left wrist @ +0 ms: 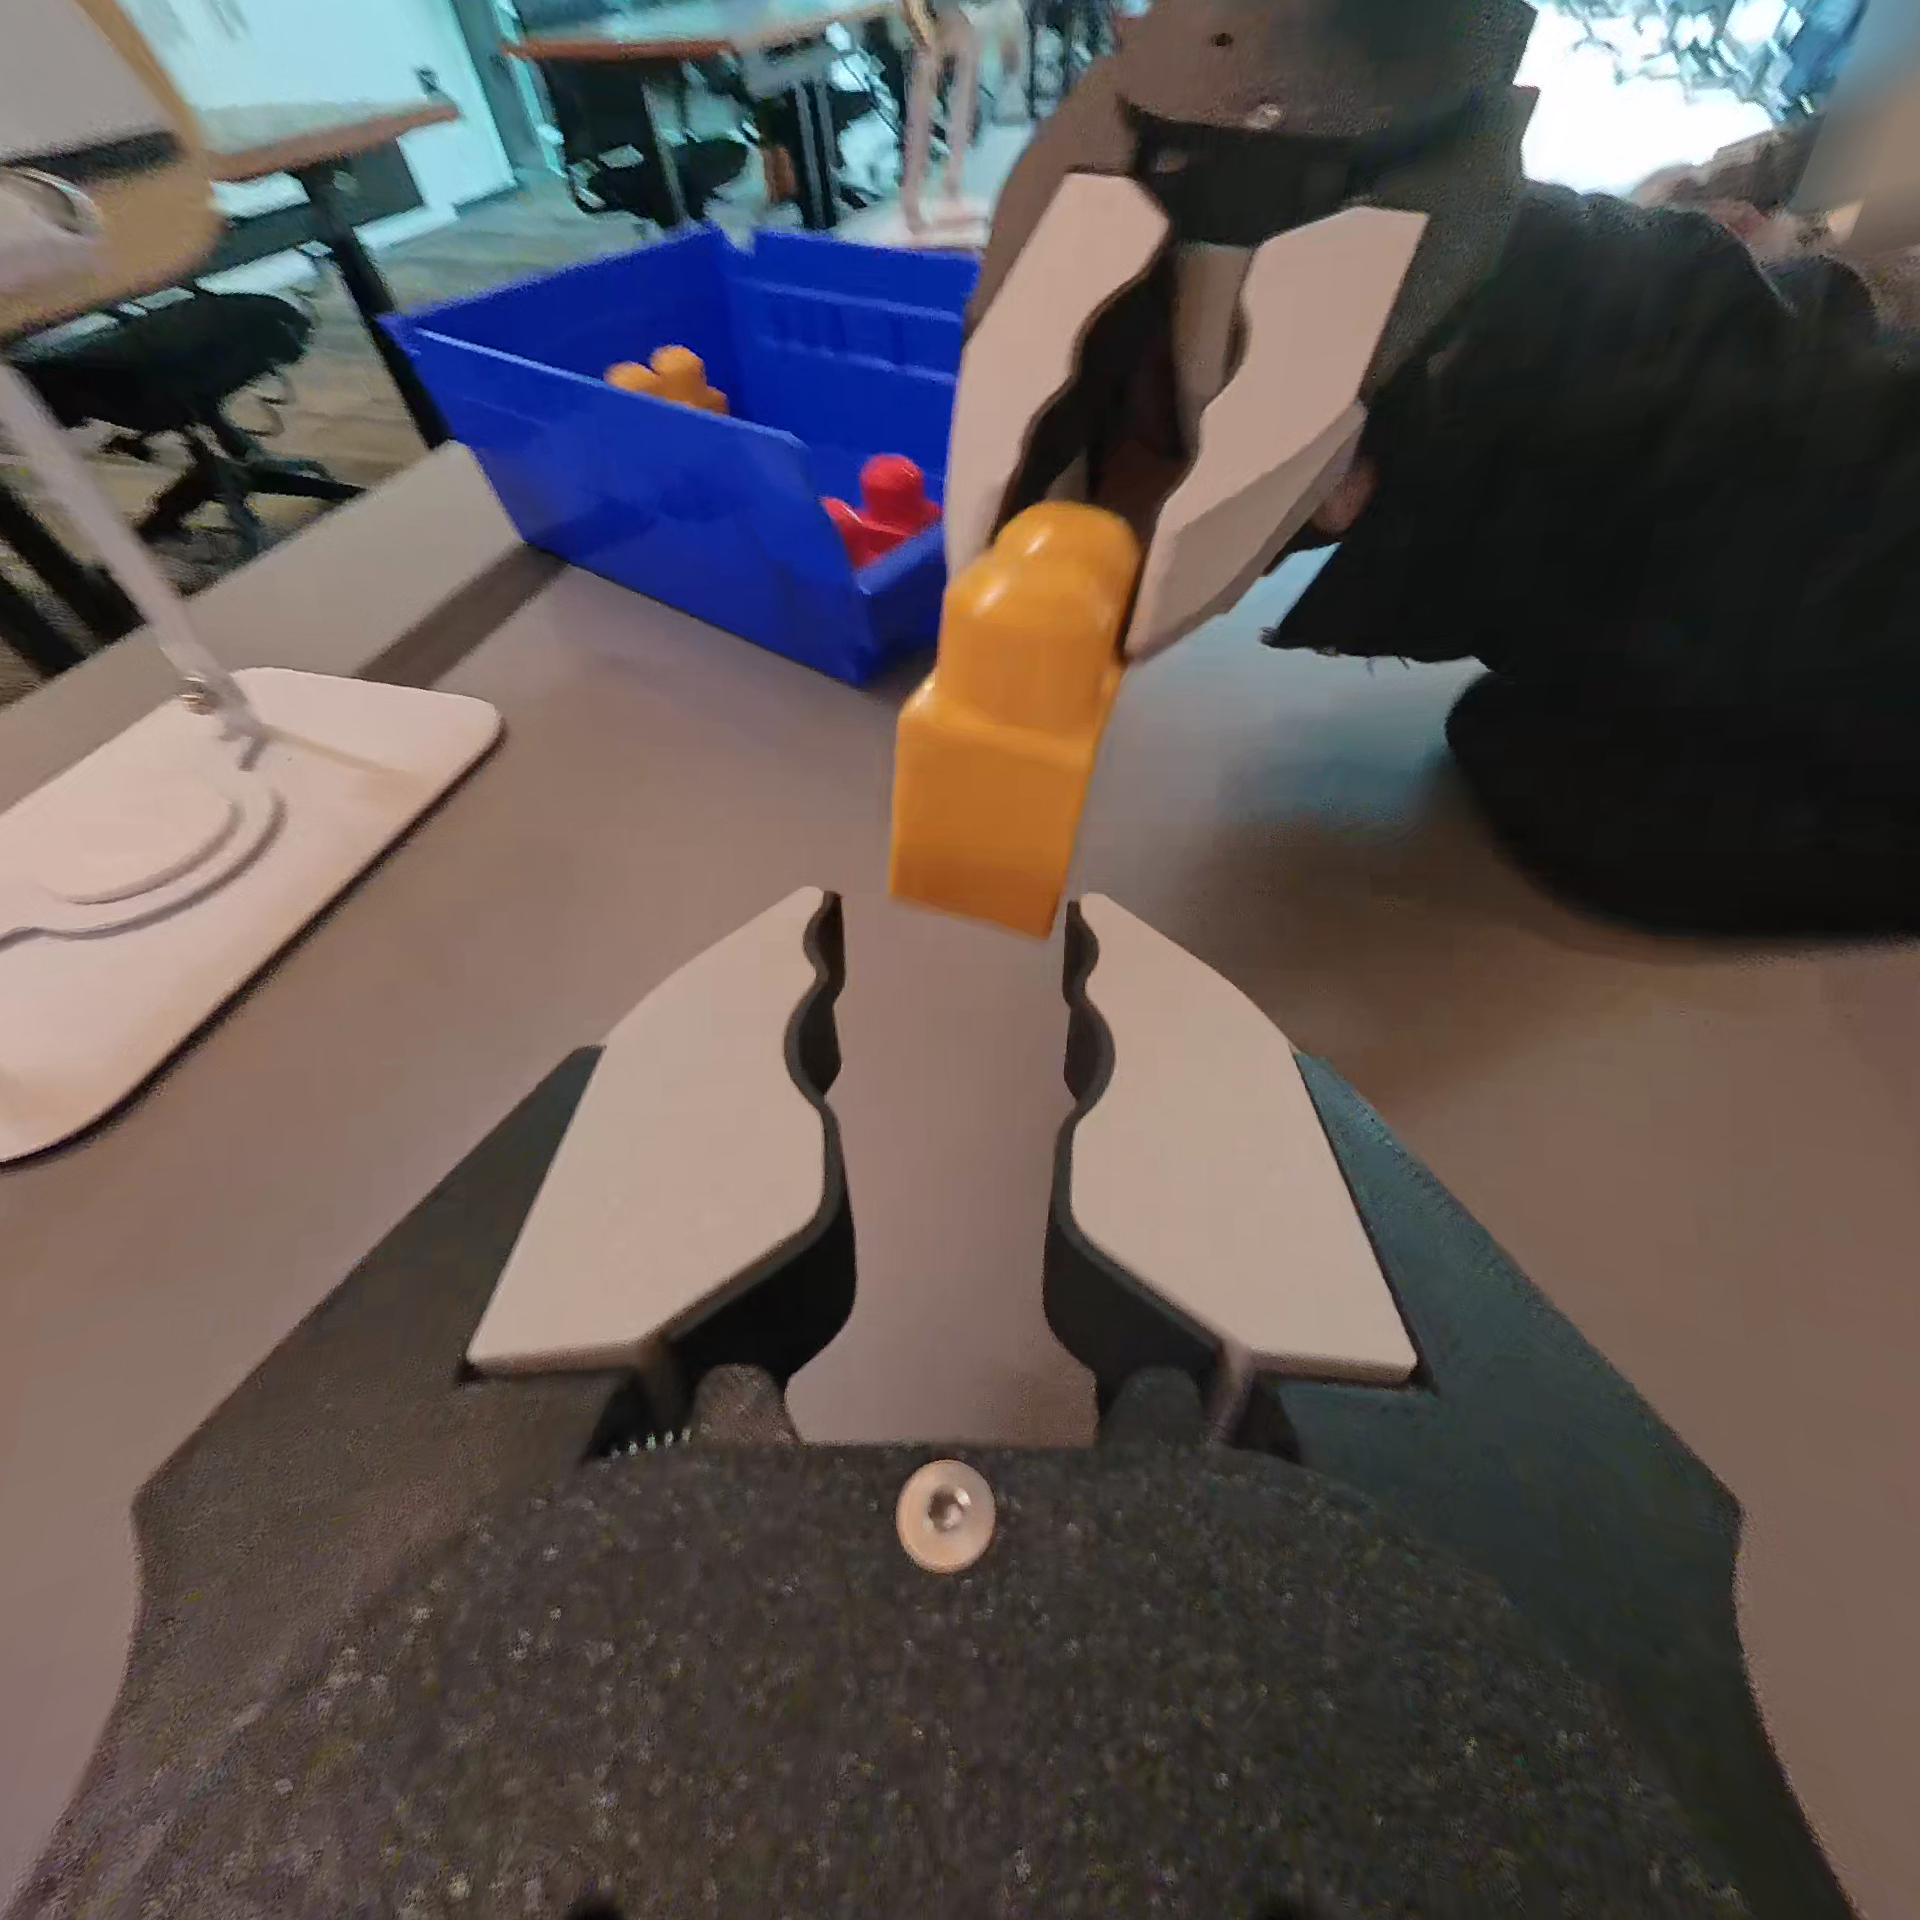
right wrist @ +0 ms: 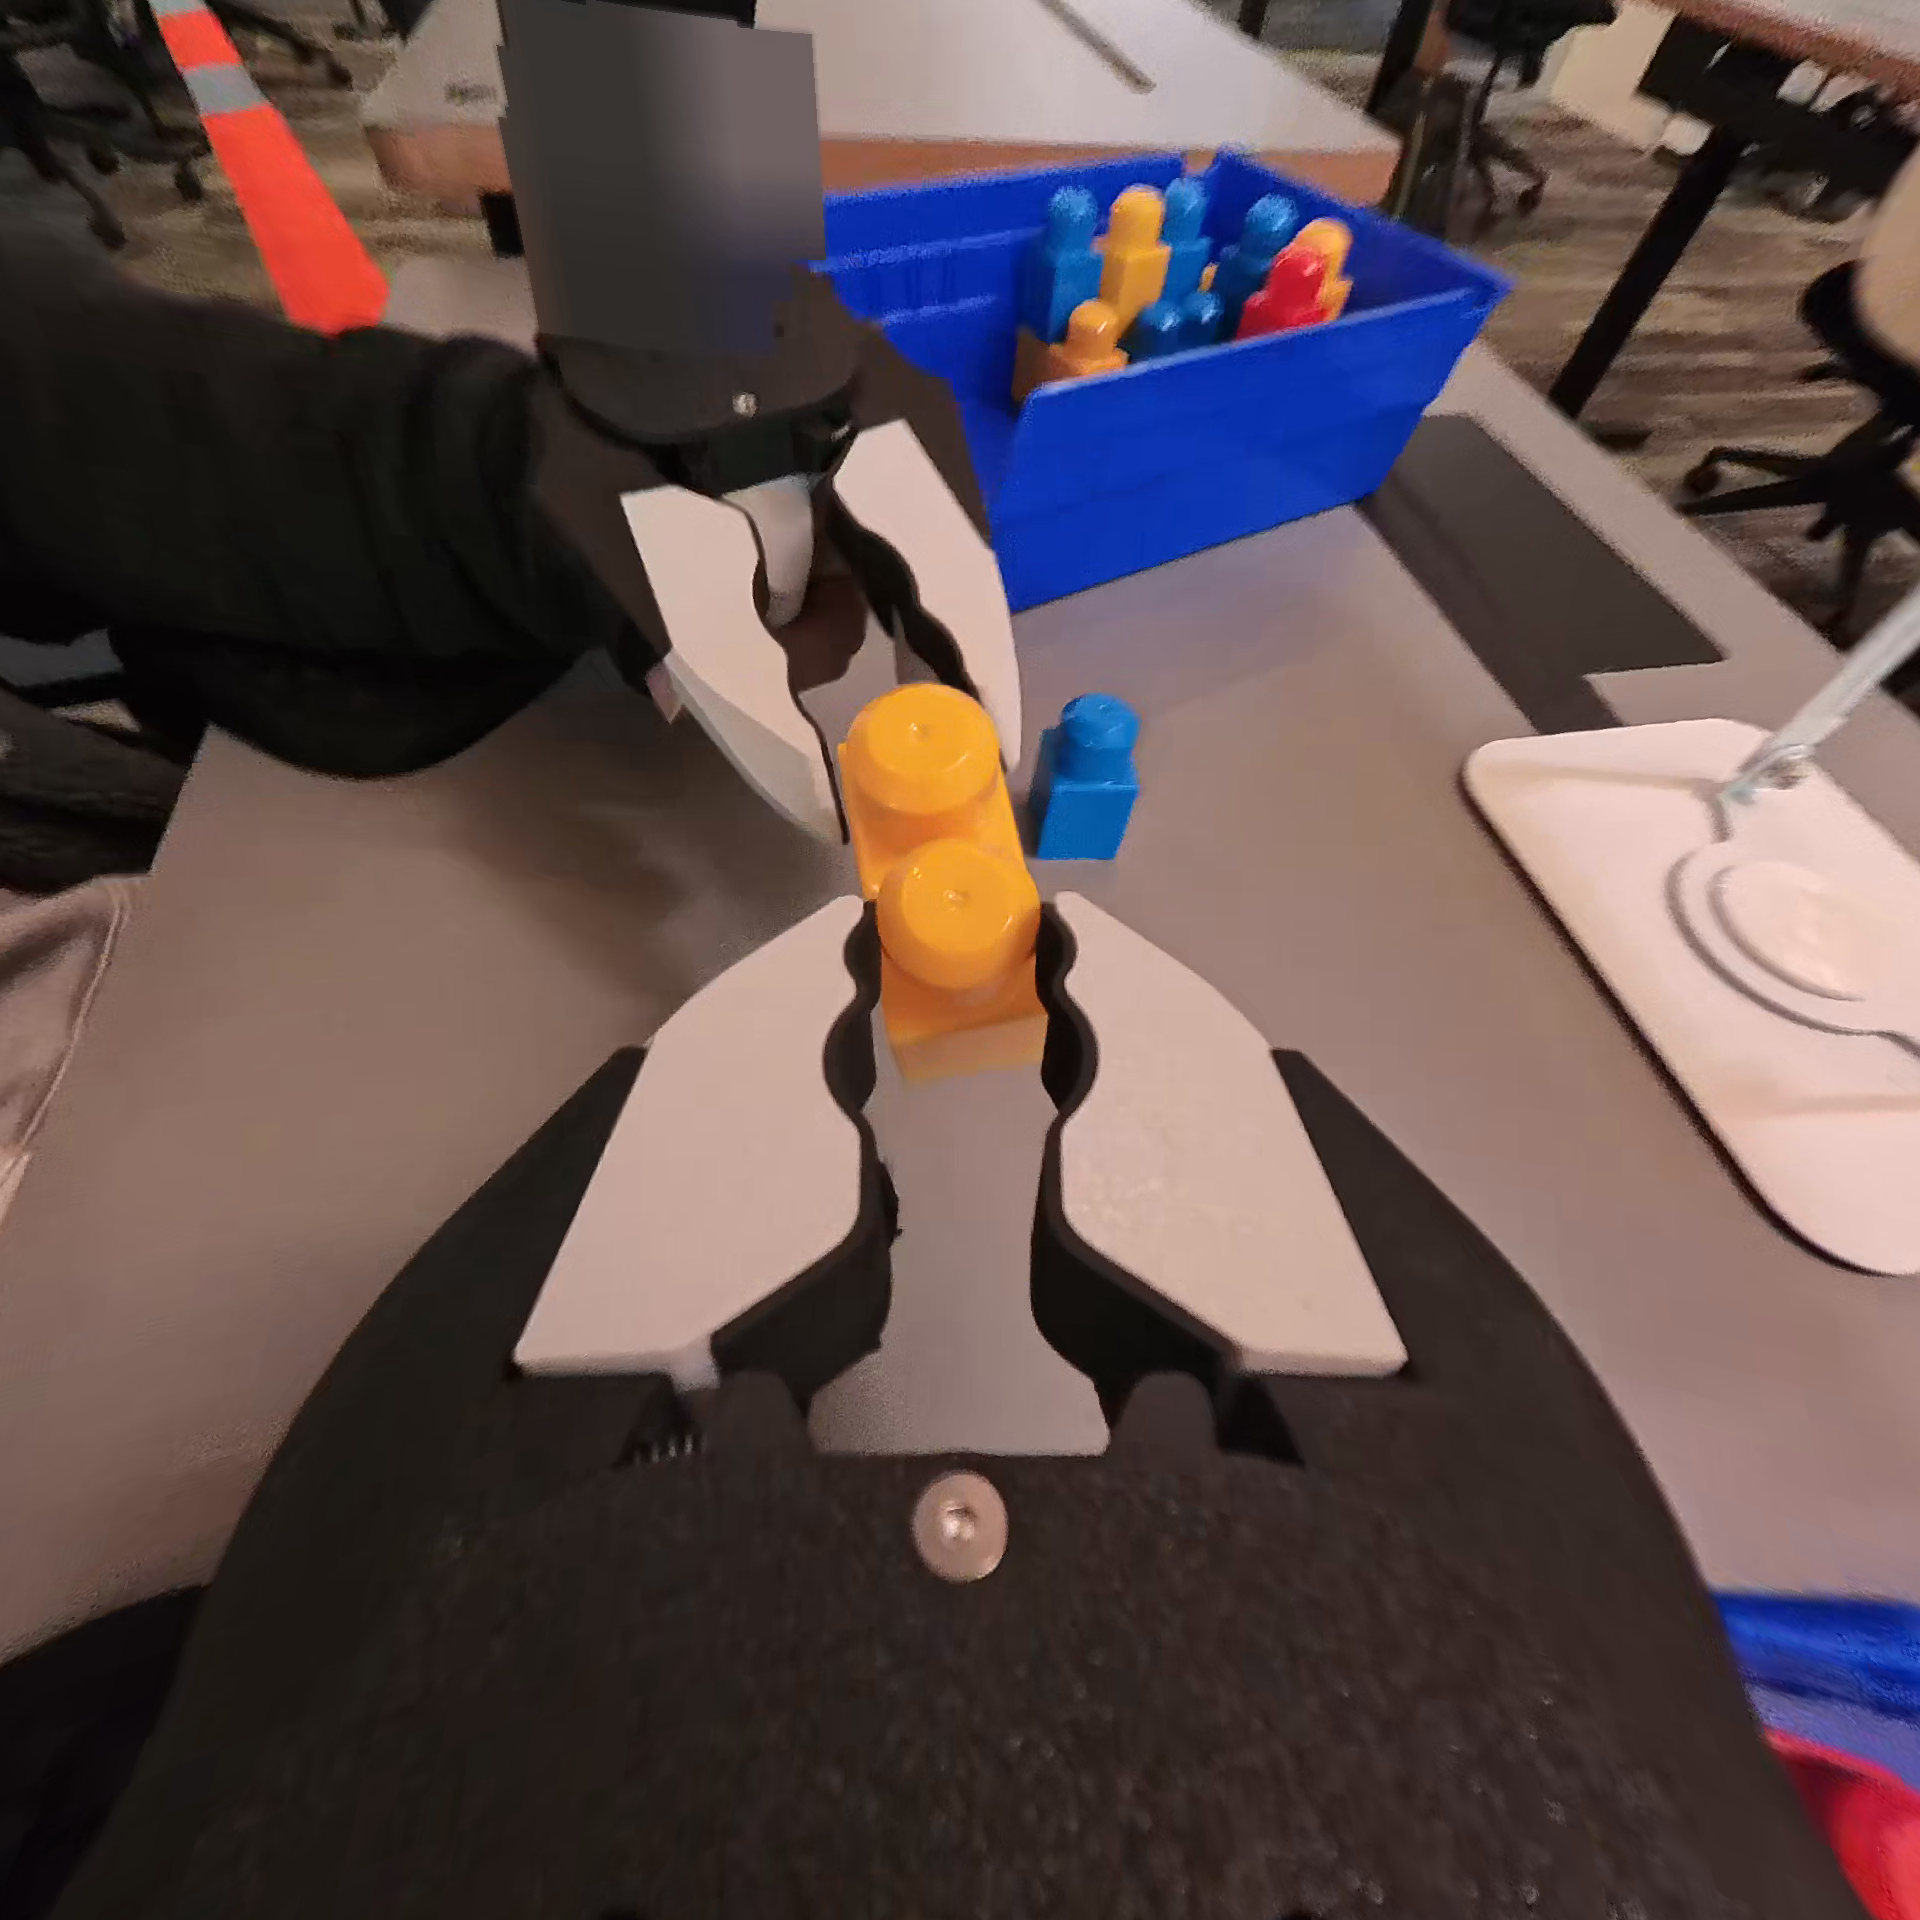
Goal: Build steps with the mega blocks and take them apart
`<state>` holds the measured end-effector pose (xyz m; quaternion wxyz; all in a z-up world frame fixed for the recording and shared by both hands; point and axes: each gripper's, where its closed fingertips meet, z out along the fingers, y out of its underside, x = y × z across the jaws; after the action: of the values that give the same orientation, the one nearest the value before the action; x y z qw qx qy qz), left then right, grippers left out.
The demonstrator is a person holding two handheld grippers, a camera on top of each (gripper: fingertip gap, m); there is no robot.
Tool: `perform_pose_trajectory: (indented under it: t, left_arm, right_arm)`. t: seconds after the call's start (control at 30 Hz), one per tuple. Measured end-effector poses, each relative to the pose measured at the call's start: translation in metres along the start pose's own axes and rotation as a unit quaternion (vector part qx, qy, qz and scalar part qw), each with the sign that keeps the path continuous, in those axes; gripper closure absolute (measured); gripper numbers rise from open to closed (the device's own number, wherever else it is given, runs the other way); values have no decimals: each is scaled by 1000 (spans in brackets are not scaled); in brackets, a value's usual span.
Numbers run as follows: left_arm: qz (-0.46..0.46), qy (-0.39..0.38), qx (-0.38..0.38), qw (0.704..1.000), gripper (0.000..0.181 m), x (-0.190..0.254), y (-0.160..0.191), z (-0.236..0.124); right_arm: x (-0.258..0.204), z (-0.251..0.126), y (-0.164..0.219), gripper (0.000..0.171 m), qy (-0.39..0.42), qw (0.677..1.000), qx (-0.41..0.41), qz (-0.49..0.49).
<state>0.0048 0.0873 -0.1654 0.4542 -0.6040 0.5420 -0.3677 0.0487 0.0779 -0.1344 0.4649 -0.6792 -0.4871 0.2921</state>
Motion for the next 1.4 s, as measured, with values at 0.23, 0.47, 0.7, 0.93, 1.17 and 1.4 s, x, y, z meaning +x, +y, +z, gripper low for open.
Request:
perform_pose_trajectory:
  t: [0.23,0.47,0.7,0.93,1.17,1.4]
  left_arm:
    - [-23,-98,73,992,157,-37,-19,-21]
    - [-17,-198,114,973,181,-63,-29,-43]
    - [-16,-210,112,971,181,-69,-25,-45]
    - [-21,-211,108,971,181,-73,-22,-45]
    - [-20,-208,99,973,181,-74,-17,-43]
    - [-21,-209,94,973,181,-77,-13,-42]
  right_arm:
    - [91,-80,-28,143,138,990,-9,-3]
    - [229,-156,-20,143,324,943,-17,71]
    - [281,-156,63,143,340,926,-97,135]
    - [292,-151,118,142,290,921,-201,162]
    - [296,-133,152,142,255,921,-244,167]
    - [306,-135,167,141,264,912,-257,179]
